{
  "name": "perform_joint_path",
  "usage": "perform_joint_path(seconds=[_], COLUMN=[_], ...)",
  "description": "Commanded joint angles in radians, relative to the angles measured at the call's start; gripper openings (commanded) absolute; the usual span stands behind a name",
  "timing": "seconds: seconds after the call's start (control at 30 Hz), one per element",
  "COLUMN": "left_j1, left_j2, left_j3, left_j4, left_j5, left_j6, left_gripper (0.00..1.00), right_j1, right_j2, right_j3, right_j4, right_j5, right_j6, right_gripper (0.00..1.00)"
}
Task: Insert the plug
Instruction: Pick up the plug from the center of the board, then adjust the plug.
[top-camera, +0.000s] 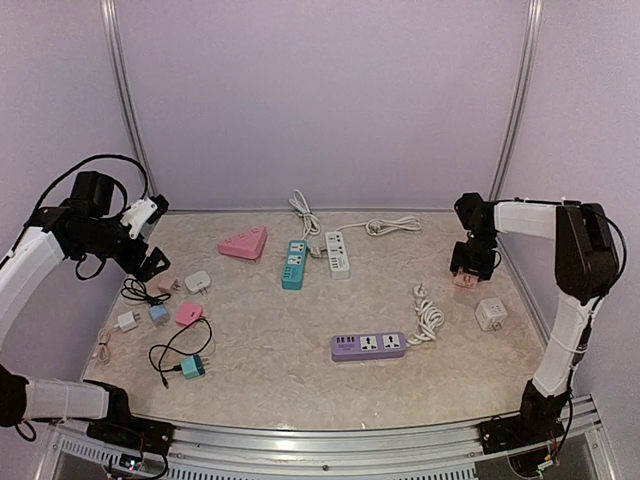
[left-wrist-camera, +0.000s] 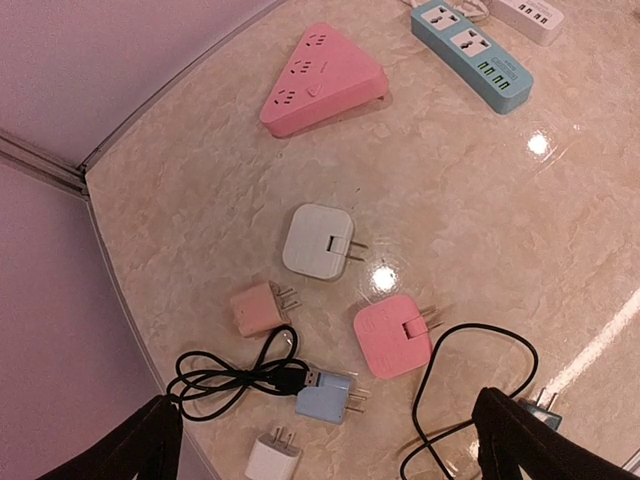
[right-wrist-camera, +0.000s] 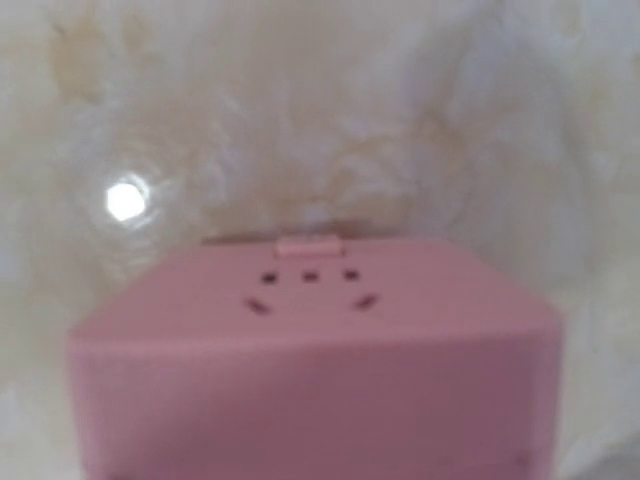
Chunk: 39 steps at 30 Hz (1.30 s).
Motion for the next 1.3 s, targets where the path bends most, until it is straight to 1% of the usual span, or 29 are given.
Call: perform_joint_path(seconds=[0.0, 0.1, 0.23, 0.33, 0.43, 0.5, 0.6, 0.67, 0.73, 0.87, 1.03, 1.27], left_j1=[-0.003, -0.004, -0.016, -0.051, -0.117, -0.177, -0.286, -0.359, -0.428, -0.529, -0.597, -0.648], left_j2=[-0.010, -0.003, 0.015, 0.029, 0.051, 0.077, 0.109, 0.137, 0.164, 0.194, 0.230, 0.274], left_j3=[0.047, 0.115, 0.255, 0.371, 0.477, 0.556, 0.666, 0.726, 0.765, 0.780, 0.764, 0.771], left_j4=[-0.039, -0.073, -0.123, -0.133, -0.136, -0.145, -0.173, -0.192, -0.206, -0.213, -0.185, -0.144], left_j5=[0.023, 0.038, 0.089, 0.135, 0.162, 0.167, 0.150, 0.133, 0.112, 0.093, 0.089, 0.096], left_j6=[-0.009, -0.016, -0.052, -0.123, -0.206, -0.247, -0.284, -0.297, -0.306, -0.317, -0.346, -0.373], left_gripper=[0.99, 0.99, 0.99, 0.99, 0.98, 0.98, 0.98, 0.98, 0.99, 0.99, 0.99, 0.99], right_j1=[0.041, 0.150, 0.388, 0.571, 0.737, 0.847, 0.973, 1.017, 1.042, 1.075, 1.100, 1.110], right_j2=[-0.192, -0.356, -0.564, -0.646, -0.643, -0.600, -0.507, -0.441, -0.368, -0.281, -0.210, -0.152], right_j3=[-0.006, -0.022, -0.078, -0.129, -0.147, -0.134, -0.081, -0.029, 0.031, 0.105, 0.174, 0.235], right_j4=[0.078, 0.168, 0.386, 0.574, 0.769, 0.894, 1.044, 1.089, 1.099, 1.131, 1.139, 1.121], right_j5=[0.050, 0.155, 0.319, 0.342, 0.371, 0.402, 0.407, 0.375, 0.355, 0.336, 0.317, 0.317], right_j6=[-0.096, -0.192, -0.325, -0.366, -0.442, -0.542, -0.690, -0.735, -0.759, -0.789, -0.798, -0.784], right_gripper=[0.00, 0.00, 0.00, 0.00, 0.00, 0.00, 0.00, 0.00, 0.00, 0.00, 0.00, 0.00])
